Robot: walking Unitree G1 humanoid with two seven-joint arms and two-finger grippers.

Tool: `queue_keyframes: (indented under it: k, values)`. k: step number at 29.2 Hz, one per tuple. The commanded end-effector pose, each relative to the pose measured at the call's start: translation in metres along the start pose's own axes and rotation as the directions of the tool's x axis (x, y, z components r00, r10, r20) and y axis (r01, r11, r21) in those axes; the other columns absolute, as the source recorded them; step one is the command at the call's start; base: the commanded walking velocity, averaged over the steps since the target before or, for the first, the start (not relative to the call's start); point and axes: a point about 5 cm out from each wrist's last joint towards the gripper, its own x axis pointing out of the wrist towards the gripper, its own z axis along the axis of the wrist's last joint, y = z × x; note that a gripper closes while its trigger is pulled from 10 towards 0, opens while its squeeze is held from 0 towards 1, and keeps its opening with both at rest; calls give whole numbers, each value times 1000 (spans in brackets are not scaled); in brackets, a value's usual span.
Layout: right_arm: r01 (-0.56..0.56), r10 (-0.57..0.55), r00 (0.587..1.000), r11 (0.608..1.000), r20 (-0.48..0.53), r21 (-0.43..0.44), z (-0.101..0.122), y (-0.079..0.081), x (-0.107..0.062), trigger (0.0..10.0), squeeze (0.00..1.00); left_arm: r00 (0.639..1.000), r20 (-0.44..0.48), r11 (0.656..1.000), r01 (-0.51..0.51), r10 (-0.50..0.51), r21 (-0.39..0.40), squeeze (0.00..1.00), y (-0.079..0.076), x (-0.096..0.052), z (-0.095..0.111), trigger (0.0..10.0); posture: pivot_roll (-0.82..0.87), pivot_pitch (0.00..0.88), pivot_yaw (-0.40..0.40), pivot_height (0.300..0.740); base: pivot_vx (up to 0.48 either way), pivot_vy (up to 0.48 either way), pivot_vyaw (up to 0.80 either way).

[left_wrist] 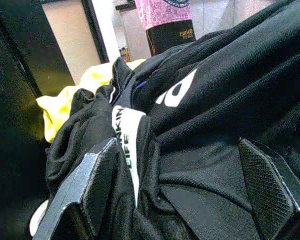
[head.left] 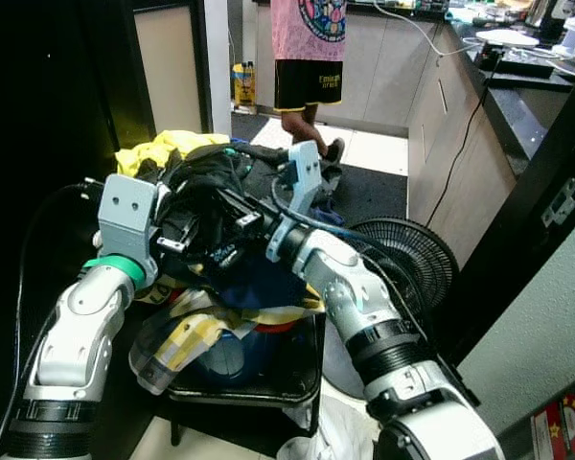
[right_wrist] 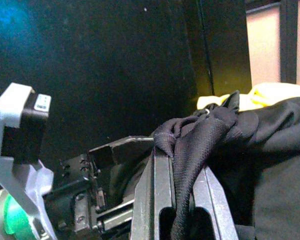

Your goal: Clothes washing

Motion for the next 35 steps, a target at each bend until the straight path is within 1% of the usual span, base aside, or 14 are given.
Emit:
queue_keyframes:
  k: [1,4,8,10,11,17,20,22,24,30,32,33,34,35]
  values:
    - [-20,20,1000,1000,21,14,1,4,0,0,0,1000,-1,1000,-7,7,2,0,0,-1,-1,10000,20,59,-5,740,0,0,0]
    - [-19,19,997,1000,78,-1,21,4,2,0,0,1000,2,1000,-8,8,1,0,0,-1,-1,10000,19,58,-7,740,0,0,0]
    - [-18,18,995,1000,97,-5,28,4,2,0,0,1000,3,1000,-8,8,1,0,0,-1,-1,10000,19,58,-7,740,0,0,0]
    - [-10,14,979,1000,203,-20,61,3,4,0,0,1000,4,1000,-10,10,-1,0,0,-1,-1,10000,18,57,-8,740,0,0,0]
    - [-10,14,979,1000,203,-20,61,3,4,0,0,1000,4,1000,-10,10,-1,0,0,-1,-1,10000,18,57,-8,740,0,0,0]
    - [-1,12,940,999,341,-33,101,3,-1,0,0,1000,6,1000,-11,11,-4,0,-1,-1,-1,10000,19,53,-14,740,0,0,0]
    - [31,-8,885,999,466,-41,140,-4,-16,0,0,1000,12,1000,-14,14,-6,0,-1,-1,0,10000,20,47,-16,740,0,0,0]
    - [31,-8,885,999,466,-41,140,-4,-16,0,0,1000,12,1000,-14,14,-6,0,-1,-1,0,10000,20,47,-16,740,0,0,0]
    - [58,-22,858,997,514,-54,157,-9,-25,0,0,1000,16,1000,-15,15,-8,0,-1,-1,1,10000,19,46,-16,740,0,0,0]
    - [84,-33,827,994,561,-65,175,-11,-32,0,0,1000,19,1000,-14,14,-9,0,-1,-1,1,10000,19,38,-14,740,0,0,0]
    - [113,-21,752,989,659,-98,211,-8,-44,0,0,1000,25,1000,-12,12,-10,0,-1,1,2,10000,19,31,-12,740,0,0,0]
    - [138,-19,689,985,724,-105,233,-6,-53,0,0,1000,28,1000,-10,11,-10,0,-1,1,2,10000,20,24,-12,740,0,0,0]
    - [138,-19,689,985,724,-105,233,-6,-53,0,0,1000,28,1000,-10,11,-10,0,-1,1,2,10000,20,24,-12,740,0,0,0]
    - [155,-21,637,983,770,-102,249,-5,-62,0,0,1000,30,1000,-10,10,-11,0,-1,2,2,10000,18,20,-14,740,0,0,0]
